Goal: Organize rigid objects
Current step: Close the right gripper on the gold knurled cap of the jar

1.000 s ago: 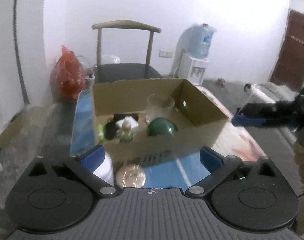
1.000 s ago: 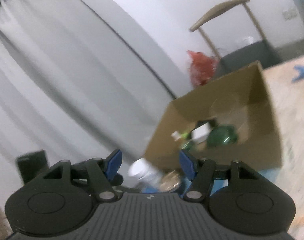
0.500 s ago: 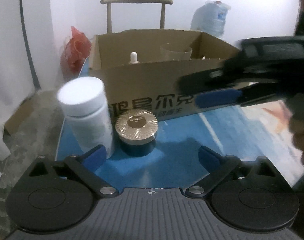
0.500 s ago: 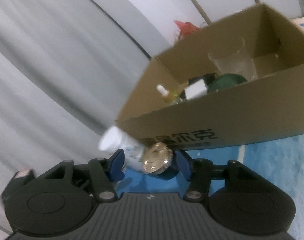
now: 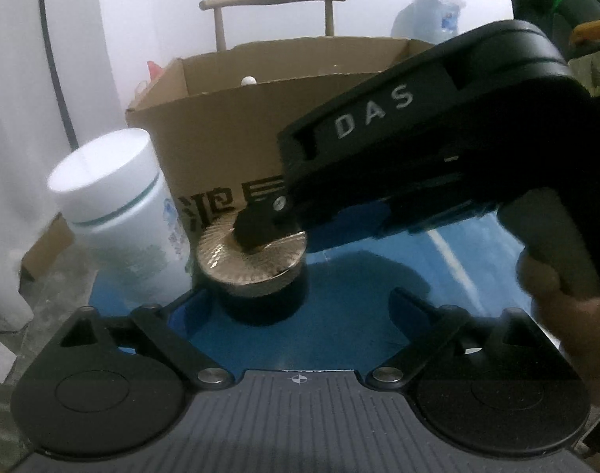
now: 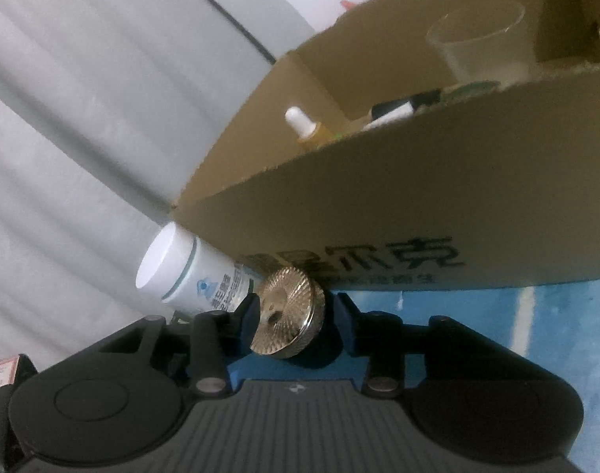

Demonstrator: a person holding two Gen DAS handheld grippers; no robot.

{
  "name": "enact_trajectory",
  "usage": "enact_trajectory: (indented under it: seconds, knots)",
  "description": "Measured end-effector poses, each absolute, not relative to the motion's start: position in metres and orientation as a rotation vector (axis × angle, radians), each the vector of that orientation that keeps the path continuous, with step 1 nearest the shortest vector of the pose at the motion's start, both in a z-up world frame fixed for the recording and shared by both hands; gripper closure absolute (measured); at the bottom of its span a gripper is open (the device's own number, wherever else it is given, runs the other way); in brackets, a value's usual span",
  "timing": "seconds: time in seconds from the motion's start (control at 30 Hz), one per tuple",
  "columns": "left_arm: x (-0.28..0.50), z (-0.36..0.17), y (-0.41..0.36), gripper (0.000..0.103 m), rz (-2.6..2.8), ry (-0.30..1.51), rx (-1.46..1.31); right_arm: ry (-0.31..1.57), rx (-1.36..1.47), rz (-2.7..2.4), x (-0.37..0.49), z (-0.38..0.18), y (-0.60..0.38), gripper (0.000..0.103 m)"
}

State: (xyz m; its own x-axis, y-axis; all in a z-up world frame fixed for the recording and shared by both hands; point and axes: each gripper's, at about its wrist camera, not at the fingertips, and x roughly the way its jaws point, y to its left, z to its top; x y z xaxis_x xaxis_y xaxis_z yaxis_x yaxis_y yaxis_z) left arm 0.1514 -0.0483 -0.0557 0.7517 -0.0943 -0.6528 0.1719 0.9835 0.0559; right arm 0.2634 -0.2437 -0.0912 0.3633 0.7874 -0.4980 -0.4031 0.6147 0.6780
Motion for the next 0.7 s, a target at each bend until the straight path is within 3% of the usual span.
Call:
enact_trajectory:
  seconds: [0.7]
  knots:
    - [0.129,-0.058,-0.092,0.006,-0.441,0.661,0.197,0.898,0.548,0.672,0.216,-0.096,-0.324,0.059]
